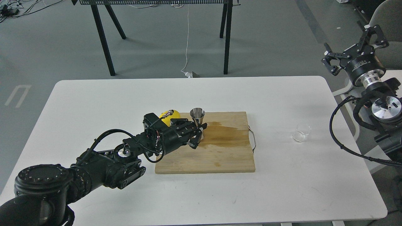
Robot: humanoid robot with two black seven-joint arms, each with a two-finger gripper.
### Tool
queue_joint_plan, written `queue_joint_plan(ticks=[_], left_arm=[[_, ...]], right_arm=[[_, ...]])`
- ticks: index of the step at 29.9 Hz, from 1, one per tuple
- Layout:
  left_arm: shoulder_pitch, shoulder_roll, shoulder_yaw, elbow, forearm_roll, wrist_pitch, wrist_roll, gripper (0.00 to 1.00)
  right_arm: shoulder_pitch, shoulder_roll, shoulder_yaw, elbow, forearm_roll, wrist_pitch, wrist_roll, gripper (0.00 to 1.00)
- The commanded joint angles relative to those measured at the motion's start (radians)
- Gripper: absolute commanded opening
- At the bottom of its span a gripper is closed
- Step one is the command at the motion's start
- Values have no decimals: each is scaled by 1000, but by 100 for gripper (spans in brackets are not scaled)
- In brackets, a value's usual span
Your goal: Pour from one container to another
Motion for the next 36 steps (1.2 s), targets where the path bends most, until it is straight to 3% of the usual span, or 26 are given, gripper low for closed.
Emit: queue_joint_plan(ticks=[1, 36], left_arm=[[0, 0, -1, 0, 0, 0, 0, 15], [20, 0, -1, -8, 0, 0, 0, 16]], right_arm=[[0, 0, 0, -1, 0, 0, 0, 100], [-11, 0, -2, -3, 0, 0, 0, 100]])
